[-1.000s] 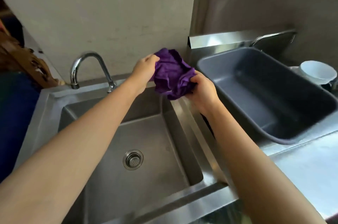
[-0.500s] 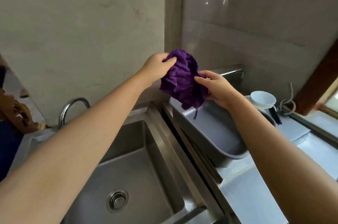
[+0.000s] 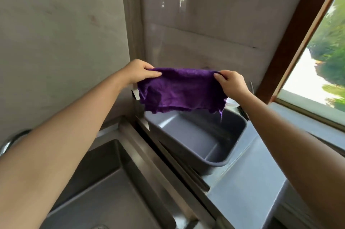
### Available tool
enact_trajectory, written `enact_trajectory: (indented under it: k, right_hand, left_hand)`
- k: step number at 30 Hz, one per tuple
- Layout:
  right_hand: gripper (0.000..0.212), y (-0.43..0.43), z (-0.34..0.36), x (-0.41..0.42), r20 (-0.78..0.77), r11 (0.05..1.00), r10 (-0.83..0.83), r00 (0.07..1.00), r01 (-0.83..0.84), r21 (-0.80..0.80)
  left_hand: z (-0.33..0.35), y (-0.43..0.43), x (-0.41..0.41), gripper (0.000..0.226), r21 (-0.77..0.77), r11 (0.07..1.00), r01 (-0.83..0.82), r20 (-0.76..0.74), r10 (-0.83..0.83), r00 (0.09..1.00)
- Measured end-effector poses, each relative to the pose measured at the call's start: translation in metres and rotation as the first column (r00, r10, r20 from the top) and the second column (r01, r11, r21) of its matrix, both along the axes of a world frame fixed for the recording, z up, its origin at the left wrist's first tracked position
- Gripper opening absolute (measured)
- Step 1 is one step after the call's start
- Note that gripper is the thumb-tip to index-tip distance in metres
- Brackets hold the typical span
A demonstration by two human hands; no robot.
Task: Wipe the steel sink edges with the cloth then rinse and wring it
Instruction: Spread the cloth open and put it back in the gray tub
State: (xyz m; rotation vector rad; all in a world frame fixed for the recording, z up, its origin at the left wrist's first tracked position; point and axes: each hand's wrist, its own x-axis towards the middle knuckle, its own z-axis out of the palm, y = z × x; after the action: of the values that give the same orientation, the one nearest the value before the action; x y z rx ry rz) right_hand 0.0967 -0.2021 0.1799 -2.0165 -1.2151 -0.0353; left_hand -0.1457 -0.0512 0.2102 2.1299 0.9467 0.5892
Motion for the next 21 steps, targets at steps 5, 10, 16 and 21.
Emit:
enact_trajectory:
  k: [5, 10, 16, 21]
  right_hand:
    - [0.024, -0.012, 0.000, 0.022, 0.096, 0.997, 0.051, 0.994, -0.045, -0.062]
    - [0.021, -0.032, -0.003, 0.040, -0.092, 0.950, 0.145, 0.985, -0.164, -0.267]
    - [0.022, -0.049, -0.015, 0.057, 0.007, 0.948, 0.134, 0.991, -0.127, -0.291]
    - [0.027, -0.055, -0.020, 0.066, 0.041, 0.989, 0.013, 0.999, -0.007, -0.149]
  left_hand:
    - [-0.010, 0.013, 0.009, 0.015, -0.149, 0.980, 0.128, -0.063, -0.139, 0.988]
    - [-0.027, 0.026, 0.014, 0.016, -0.152, 0.985, 0.081, -0.083, -0.094, 0.992]
    - [-0.036, 0.007, 0.034, 0.021, -0.072, 0.995, 0.071, -0.170, -0.082, 0.982]
    - [-0.036, -0.004, 0.046, 0.023, -0.150, 0.987, 0.049, -0.081, -0.062, 0.995]
